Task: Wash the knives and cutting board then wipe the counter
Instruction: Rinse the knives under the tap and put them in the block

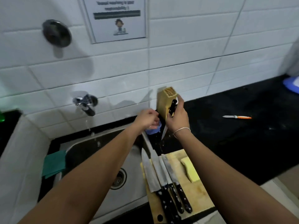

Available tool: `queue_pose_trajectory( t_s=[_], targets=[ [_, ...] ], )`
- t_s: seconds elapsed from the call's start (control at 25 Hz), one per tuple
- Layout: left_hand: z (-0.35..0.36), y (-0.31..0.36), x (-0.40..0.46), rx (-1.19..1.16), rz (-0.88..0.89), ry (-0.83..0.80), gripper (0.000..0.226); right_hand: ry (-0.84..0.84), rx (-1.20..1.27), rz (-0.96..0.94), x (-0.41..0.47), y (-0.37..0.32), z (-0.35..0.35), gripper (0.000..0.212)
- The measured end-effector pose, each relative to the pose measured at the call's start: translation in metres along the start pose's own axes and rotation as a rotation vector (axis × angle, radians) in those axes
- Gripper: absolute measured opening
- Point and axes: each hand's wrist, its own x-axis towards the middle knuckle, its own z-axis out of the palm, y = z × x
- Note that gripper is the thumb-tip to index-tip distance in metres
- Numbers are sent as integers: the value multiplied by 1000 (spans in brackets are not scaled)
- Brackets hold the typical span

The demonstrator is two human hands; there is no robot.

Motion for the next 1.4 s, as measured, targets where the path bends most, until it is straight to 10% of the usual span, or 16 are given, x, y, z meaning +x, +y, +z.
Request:
queue_pose_trajectory(
  t_s=[0.4,0.96,1.4],
  targets=[
    [69,47,63,702,167,53,81,123,9,-231,85,46,-50,60],
    [78,66,96,1033,95,172,36,183,149,-387,135,39,-37,45],
    [74,62,102,1046,58,152,58,161,368,-276,183,39,-42,51]
  ],
)
